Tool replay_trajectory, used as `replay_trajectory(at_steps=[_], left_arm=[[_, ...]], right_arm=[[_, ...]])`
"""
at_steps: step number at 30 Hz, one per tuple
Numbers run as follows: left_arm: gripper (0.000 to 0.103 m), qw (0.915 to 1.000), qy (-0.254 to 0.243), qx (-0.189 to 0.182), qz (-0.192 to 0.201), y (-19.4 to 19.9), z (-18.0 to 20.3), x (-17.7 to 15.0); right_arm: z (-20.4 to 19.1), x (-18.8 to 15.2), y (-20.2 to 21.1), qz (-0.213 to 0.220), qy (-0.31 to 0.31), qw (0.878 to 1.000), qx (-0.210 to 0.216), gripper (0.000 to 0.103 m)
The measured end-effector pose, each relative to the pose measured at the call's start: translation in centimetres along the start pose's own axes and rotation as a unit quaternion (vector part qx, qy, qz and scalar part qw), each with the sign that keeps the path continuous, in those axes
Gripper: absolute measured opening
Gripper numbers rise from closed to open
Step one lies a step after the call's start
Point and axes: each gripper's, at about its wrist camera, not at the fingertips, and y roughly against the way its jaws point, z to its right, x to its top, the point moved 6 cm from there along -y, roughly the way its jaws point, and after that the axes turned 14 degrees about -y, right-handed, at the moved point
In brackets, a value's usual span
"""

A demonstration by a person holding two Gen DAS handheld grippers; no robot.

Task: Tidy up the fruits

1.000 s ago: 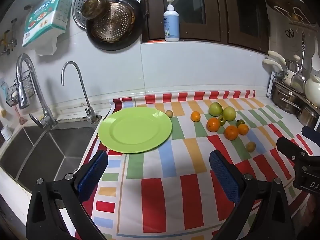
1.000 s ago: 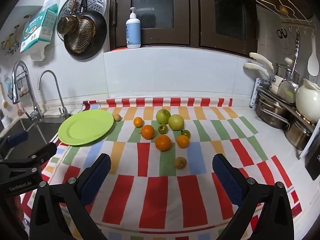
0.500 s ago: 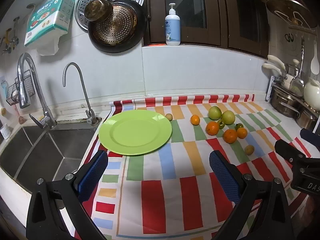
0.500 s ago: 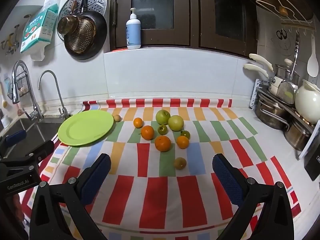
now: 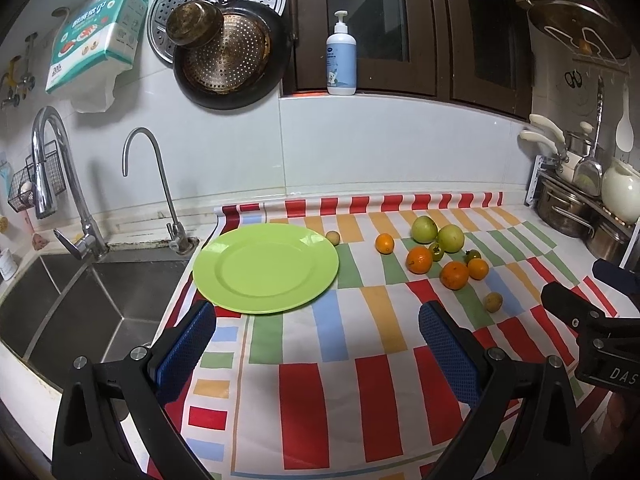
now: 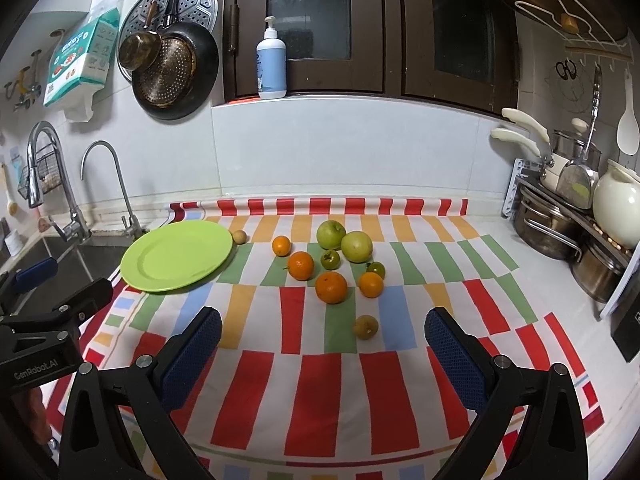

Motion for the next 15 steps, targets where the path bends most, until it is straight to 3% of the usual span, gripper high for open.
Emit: replay_trajectory(at_steps=[15], left_arm=[[0.103, 1.0, 0.0, -0.001, 0.008, 0.02, -0.03, 0.25]], right_arm=[[-0.31, 0.2, 0.06, 0.004, 0.003, 1.0, 0.002, 0.102]])
